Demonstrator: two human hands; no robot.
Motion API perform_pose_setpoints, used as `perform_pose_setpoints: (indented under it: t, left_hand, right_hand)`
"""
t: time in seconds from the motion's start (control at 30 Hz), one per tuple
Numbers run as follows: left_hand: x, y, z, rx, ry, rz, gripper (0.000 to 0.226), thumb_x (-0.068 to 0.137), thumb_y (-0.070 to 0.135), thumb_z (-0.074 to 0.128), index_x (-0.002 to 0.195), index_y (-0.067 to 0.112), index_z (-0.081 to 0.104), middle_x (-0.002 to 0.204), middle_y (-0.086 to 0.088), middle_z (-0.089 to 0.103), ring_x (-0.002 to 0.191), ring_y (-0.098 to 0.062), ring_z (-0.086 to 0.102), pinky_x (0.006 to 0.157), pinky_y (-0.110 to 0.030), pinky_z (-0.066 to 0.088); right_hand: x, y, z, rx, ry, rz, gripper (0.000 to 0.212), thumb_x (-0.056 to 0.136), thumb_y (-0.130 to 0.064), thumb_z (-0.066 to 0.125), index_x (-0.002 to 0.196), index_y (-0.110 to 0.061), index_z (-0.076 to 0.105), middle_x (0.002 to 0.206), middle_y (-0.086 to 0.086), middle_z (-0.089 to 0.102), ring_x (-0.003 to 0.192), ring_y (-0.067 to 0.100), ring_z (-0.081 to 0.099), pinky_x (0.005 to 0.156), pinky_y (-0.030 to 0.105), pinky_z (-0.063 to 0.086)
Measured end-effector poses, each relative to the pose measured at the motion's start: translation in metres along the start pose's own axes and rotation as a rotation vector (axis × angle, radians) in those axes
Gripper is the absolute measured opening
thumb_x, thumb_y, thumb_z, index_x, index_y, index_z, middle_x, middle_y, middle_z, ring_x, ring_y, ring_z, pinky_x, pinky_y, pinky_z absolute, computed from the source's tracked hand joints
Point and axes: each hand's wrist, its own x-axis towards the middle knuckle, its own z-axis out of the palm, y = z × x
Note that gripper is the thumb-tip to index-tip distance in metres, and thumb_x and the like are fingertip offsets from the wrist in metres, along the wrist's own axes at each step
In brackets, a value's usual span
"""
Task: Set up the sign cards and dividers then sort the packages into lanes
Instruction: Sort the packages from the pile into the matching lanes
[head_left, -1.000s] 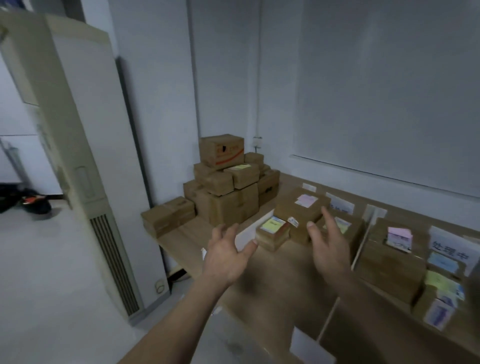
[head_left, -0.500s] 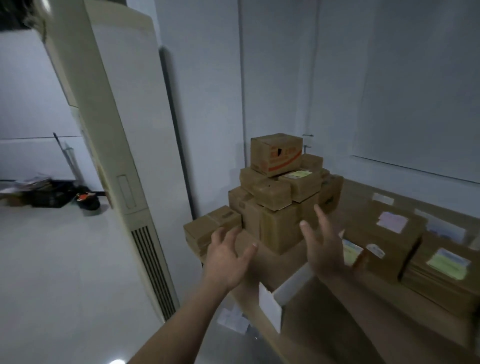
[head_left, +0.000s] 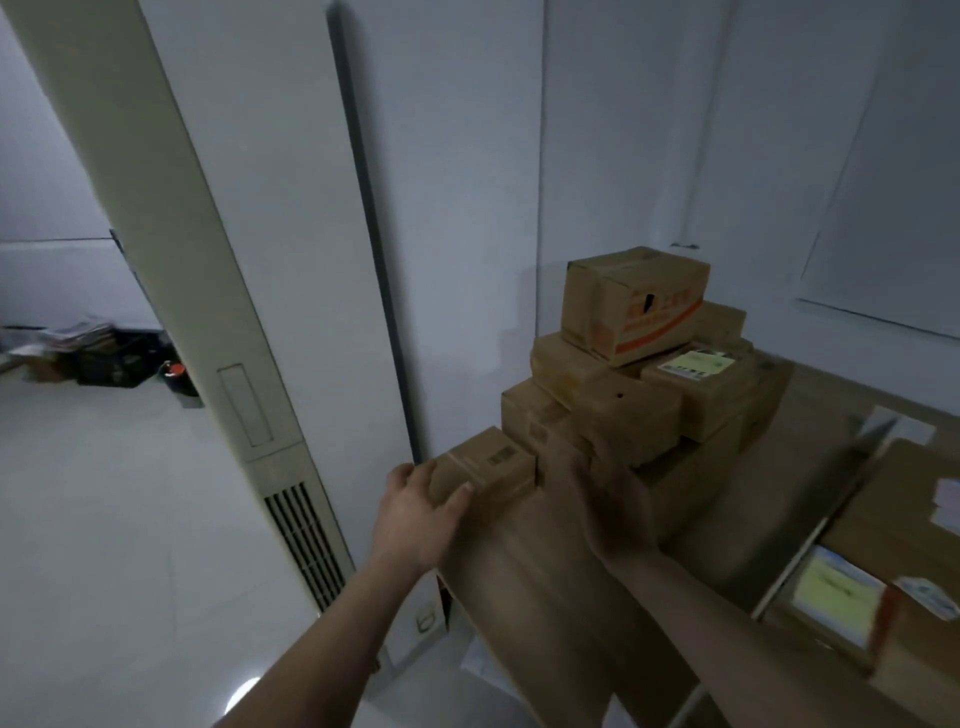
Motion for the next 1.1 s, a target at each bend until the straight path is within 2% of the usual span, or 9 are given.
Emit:
perform_pose_setpoints:
  t: [0.07,0.13,0.23,0.37,0.43,0.53,0.8,0.97,1.1]
  left_hand:
    - [0.033,-0.016,0.002,0.032,-0.026,-0.009,0.072,0.093,0.061,0.051,0.152,0.022,0.037,0.158,-0.007,0.025,0.135,-0.031,0.045,0.114,-0.041,0.038]
    - [0.068,-0.03,0.005,0.038,-0.075,-0.012,0.073,0.094,0.061,0.051,0.153,0.02,0.036,0.158,-0.006,0.025,0.137,-0.03,0.044,0.114,-0.039,0.037]
    - [0.126,-0.049,0.014,0.055,-0.149,0.04,0.073,0.093,0.061,0.052,0.152,0.019,0.037,0.156,-0.009,0.031,0.137,-0.03,0.044,0.115,-0.04,0.037]
    - [0.196,-0.067,0.027,0.152,-0.237,0.097,0.072,0.094,0.055,0.057,0.153,0.02,0.035,0.16,-0.009,0.028,0.142,-0.03,0.038,0.115,-0.044,0.037]
    - [0.225,-0.077,0.033,0.209,-0.316,0.105,0.075,0.093,0.057,0.057,0.155,0.022,0.032,0.161,-0.007,0.027,0.143,-0.03,0.037,0.115,-0.045,0.036]
    - [0.26,-0.092,0.044,0.303,-0.435,0.12,0.074,0.094,0.059,0.055,0.154,0.021,0.032,0.159,-0.007,0.03,0.143,-0.03,0.037,0.112,-0.042,0.035]
    - [0.289,-0.128,0.072,0.232,-0.666,0.078,0.052,0.095,0.05,0.058,0.132,0.014,0.049,0.12,-0.003,0.059,0.102,-0.018,0.054,0.087,-0.029,0.043]
    - [0.289,-0.131,0.076,0.143,-0.611,-0.018,0.044,0.093,0.042,0.06,0.122,0.013,0.047,0.1,0.0,0.052,0.092,-0.02,0.053,0.078,-0.031,0.042]
    - [0.27,-0.123,0.079,-0.015,-0.55,0.134,0.023,0.095,0.034,0.061,0.108,0.017,0.055,0.098,-0.001,0.058,0.088,-0.017,0.059,0.072,-0.031,0.045]
  right_hand:
    - [0.013,-0.001,0.025,-0.063,-0.025,0.028,0.089,0.093,-0.075,0.024,0.155,-0.011,0.025,0.156,0.003,0.034,0.139,0.006,0.034,0.11,0.012,0.021]
    - [0.028,0.003,0.05,-0.121,-0.063,0.084,0.068,0.103,-0.059,0.031,0.154,-0.014,0.029,0.155,0.006,0.04,0.141,0.019,0.039,0.117,0.027,0.024]
    - [0.057,0.014,0.089,-0.044,-0.017,0.203,0.097,0.082,-0.087,0.017,0.137,-0.017,0.055,0.135,0.007,0.059,0.124,0.027,0.056,0.108,0.042,0.044]
    - [0.086,0.032,0.145,-0.005,0.013,0.352,0.059,0.093,-0.067,0.042,0.135,-0.027,0.056,0.125,-0.013,0.06,0.12,0.019,0.058,0.097,0.022,0.044]
    - [0.093,0.032,0.167,0.028,0.001,0.481,0.064,0.091,-0.065,0.046,0.147,-0.034,0.045,0.133,-0.011,0.06,0.121,0.018,0.058,0.102,0.035,0.047]
    - [0.096,0.03,0.203,0.04,-0.052,0.606,0.059,0.097,-0.046,0.06,0.151,-0.035,0.04,0.122,-0.011,0.058,0.116,0.019,0.061,0.099,0.032,0.048]
    - [0.091,0.039,0.268,-0.085,-0.247,0.774,0.067,0.099,-0.038,0.059,0.158,-0.019,0.03,0.151,0.001,0.048,0.138,0.02,0.046,0.108,0.028,0.037]
    - [0.089,0.04,0.284,-0.041,-0.036,0.86,0.062,0.096,-0.037,0.062,0.153,-0.022,0.041,0.147,0.001,0.052,0.133,0.022,0.05,0.113,0.039,0.039]
    - [0.08,0.04,0.278,0.064,0.213,0.97,0.045,0.096,-0.035,0.064,0.138,-0.02,0.055,0.134,0.003,0.063,0.12,0.024,0.059,0.106,0.037,0.043]
